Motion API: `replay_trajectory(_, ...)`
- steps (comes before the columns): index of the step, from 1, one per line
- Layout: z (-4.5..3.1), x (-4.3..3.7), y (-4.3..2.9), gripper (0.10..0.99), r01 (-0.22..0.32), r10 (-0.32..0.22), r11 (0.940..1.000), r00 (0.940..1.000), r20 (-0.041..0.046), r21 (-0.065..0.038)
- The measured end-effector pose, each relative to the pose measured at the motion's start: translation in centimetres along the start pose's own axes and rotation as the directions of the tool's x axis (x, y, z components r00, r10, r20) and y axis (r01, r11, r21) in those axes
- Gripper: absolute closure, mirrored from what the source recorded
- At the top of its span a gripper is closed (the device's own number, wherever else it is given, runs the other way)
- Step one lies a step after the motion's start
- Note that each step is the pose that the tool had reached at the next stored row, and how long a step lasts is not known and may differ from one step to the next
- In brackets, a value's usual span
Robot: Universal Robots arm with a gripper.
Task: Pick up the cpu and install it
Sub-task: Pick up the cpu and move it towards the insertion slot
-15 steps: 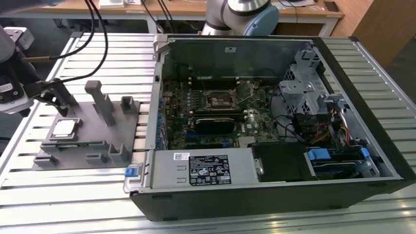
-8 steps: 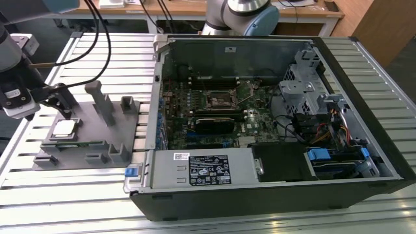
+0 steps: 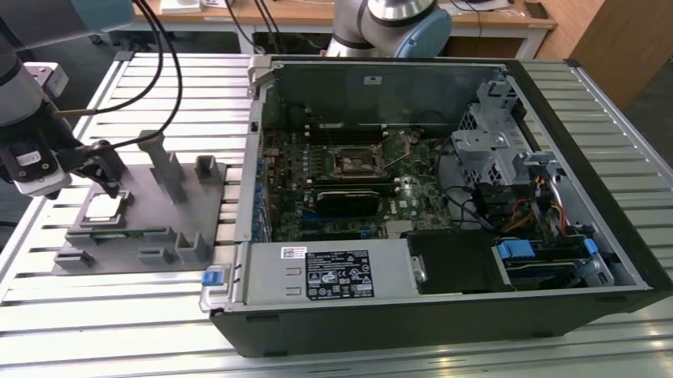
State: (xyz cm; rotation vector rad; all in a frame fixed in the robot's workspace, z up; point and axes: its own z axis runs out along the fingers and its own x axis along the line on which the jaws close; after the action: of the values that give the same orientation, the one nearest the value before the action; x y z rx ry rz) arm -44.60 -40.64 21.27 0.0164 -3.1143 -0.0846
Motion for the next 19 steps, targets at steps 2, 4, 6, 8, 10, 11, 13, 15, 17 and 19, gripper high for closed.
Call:
replay_trajectory(2, 0.18, 0.0, -0.01, 0.208, 0.0, 0.0, 1.0, 1.0, -0.0001, 0.004)
replay_trajectory(4, 0.4, -0.03, -0.02, 0.208, 0.0, 0.0, 1.0, 1.0, -0.0001, 0.007)
replay_trajectory(6, 0.61, -0.22, -0.03, 0.208, 0.0, 0.0, 1.0, 1.0, -0.0029, 0.007)
replay_trajectory(8, 0.81, -0.45, -0.05, 0.208, 0.0, 0.001, 1.0, 1.0, -0.0045, 0.007)
replay_trajectory(10, 0.96, -0.58, -0.05, 0.208, 0.0, 0.0, 1.0, 1.0, -0.0046, 0.005)
replay_trajectory(11, 1.03, -0.61, -0.06, 0.208, 0.0, 0.001, 1.0, 1.0, -0.0046, 0.004)
replay_trajectory(13, 1.21, -0.66, -0.07, 0.208, 0.0, 0.0, 1.0, 1.0, -0.0048, 0.004)
replay_trajectory(15, 1.52, -0.69, -0.09, 0.208, 0.0, 0.0, 1.0, 1.0, -0.0047, 0.004)
replay_trajectory(17, 1.83, -0.72, -0.1, 0.208, 0.0, 0.0, 1.0, 1.0, -0.0046, 0.004)
replay_trajectory(19, 2.07, -0.74, -0.12, 0.208, 0.0, 0.0, 1.0, 1.0, -0.0048, 0.004)
